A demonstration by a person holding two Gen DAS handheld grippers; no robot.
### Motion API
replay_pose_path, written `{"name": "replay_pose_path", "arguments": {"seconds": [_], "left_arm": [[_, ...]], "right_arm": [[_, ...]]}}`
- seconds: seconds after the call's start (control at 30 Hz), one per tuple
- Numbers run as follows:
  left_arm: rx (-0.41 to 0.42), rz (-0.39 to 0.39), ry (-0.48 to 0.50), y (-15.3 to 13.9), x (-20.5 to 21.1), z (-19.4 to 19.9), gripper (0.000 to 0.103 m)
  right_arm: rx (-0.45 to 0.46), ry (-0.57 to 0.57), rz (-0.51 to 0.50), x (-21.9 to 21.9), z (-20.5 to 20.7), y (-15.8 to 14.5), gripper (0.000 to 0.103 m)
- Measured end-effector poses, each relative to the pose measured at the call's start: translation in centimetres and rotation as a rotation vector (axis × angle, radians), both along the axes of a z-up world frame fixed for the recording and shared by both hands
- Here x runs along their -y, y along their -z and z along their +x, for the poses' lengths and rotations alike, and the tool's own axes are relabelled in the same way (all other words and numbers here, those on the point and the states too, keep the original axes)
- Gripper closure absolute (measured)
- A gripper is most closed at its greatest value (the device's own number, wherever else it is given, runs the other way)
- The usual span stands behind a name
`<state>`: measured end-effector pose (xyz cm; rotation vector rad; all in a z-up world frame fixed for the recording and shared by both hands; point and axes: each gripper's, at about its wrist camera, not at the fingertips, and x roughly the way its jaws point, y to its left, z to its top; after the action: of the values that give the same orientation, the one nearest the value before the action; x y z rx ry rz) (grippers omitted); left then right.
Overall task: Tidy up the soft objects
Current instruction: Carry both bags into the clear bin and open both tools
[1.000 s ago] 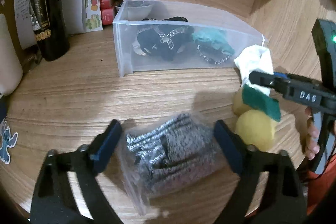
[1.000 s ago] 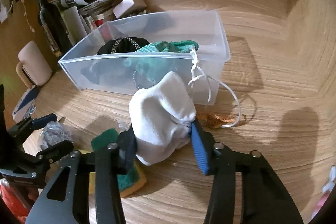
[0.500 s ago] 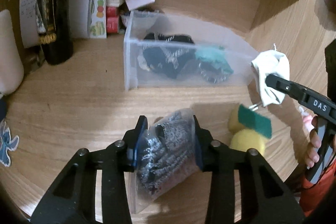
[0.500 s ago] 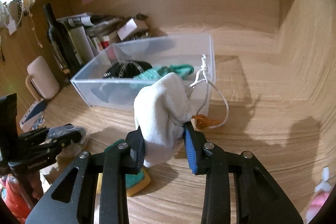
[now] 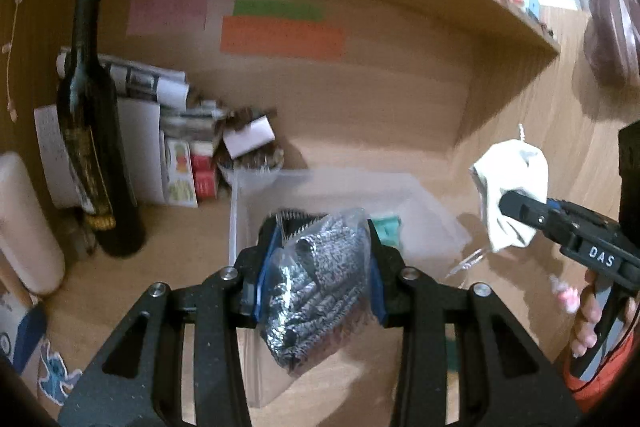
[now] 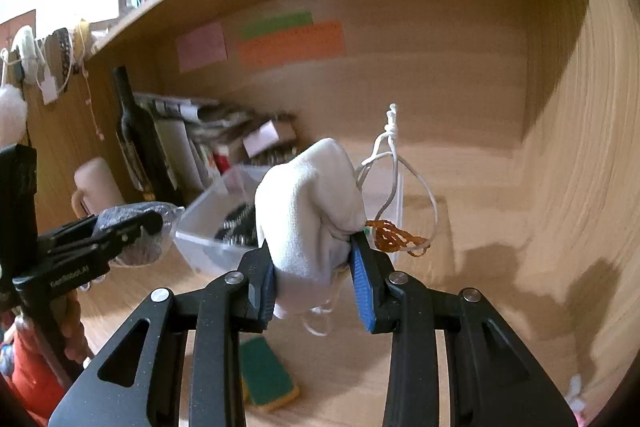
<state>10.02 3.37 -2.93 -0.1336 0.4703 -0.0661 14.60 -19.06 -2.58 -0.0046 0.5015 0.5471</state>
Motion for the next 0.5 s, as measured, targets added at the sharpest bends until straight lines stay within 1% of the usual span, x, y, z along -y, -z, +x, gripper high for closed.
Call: {"name": "replay_pose_path", "arguments": {"seconds": [0.1,0.27,0.37,0.5], "left_arm": [[0.014,-0.028,-0.004,-0.8,-0.6,1.1,0.064],[0.025,-0.069,-0.054,-1.1,-2.1,2.9,0.064],[0.012,-0.069,-0.069,-0.7,-2.6,4.1,0.064],[-0.017,-0.069,-0.057,0.1,-2.4,5.7,0.064]], "right_arm": [[0.039,0.008,0.004,-0.4,0.4,-1.1,0.073],[0.087,0.026,0.023,-0.6,1.5,-2.5,0.073],[0.095,0.032,0.033,-0.7,2.4,-2.7,0.073],[0.071,0.039,0.005,-1.4,3.9,-1.8,0.073]]}}
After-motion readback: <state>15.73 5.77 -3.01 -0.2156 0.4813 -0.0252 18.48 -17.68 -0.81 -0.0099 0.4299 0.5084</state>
